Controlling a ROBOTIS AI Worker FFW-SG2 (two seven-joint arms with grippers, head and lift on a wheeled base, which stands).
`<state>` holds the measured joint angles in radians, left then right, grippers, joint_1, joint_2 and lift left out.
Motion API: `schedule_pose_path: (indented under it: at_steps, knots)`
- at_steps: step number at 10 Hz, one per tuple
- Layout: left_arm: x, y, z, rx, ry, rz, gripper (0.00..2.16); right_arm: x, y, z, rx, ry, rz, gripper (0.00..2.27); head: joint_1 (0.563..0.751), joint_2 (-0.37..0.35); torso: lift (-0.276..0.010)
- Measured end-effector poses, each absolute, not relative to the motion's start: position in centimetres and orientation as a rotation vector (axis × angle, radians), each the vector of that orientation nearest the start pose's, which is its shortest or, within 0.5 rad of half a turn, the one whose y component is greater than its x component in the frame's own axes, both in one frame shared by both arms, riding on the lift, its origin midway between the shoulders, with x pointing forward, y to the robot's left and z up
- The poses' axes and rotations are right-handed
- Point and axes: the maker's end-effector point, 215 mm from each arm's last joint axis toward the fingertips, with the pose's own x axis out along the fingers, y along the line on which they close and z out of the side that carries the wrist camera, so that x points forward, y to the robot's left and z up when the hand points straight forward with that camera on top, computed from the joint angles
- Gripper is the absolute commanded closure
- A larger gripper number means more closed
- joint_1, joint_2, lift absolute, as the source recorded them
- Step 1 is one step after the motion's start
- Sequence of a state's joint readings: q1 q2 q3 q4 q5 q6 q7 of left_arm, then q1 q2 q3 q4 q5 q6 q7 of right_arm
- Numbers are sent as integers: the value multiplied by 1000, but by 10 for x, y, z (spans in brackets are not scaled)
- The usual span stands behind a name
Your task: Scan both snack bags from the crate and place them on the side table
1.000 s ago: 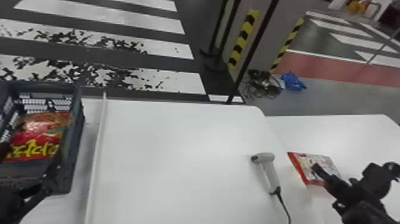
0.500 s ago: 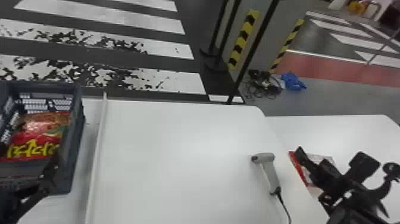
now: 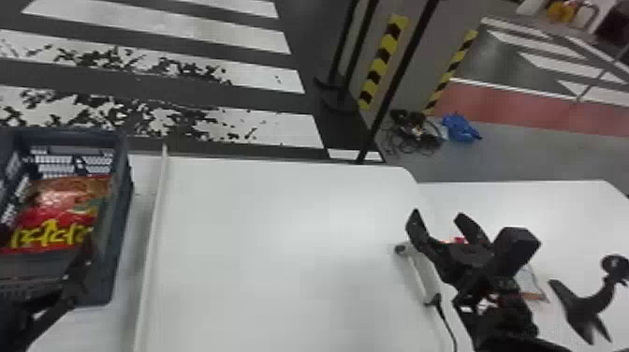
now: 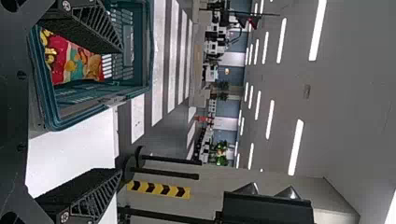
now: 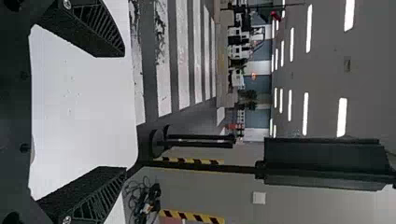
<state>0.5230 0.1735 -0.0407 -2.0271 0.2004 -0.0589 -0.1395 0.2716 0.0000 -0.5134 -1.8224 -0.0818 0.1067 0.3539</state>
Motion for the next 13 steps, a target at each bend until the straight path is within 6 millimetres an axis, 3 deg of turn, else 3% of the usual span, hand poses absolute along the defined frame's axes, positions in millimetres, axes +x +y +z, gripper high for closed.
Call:
schedule_pose_path:
  at_steps: [4,6,9,13]
  knots:
    - [434,195,-339,-73,8,-245,90,461,-341,-369,-21,23,-49,63,695,-194,-98]
    - [435,197,-332,-77,-19,-238,107,459,-313,-368,-24,-7,-35,63,695,-148,-98]
    - [439,206,-331,-85,-12,-248,140,453,-304,-377,-29,-3,-32,63,695,-128,-98]
    - [479,244,-308,-77,47,-233,144,445,-306,-385,-31,15,-33,63,695,-77,-98]
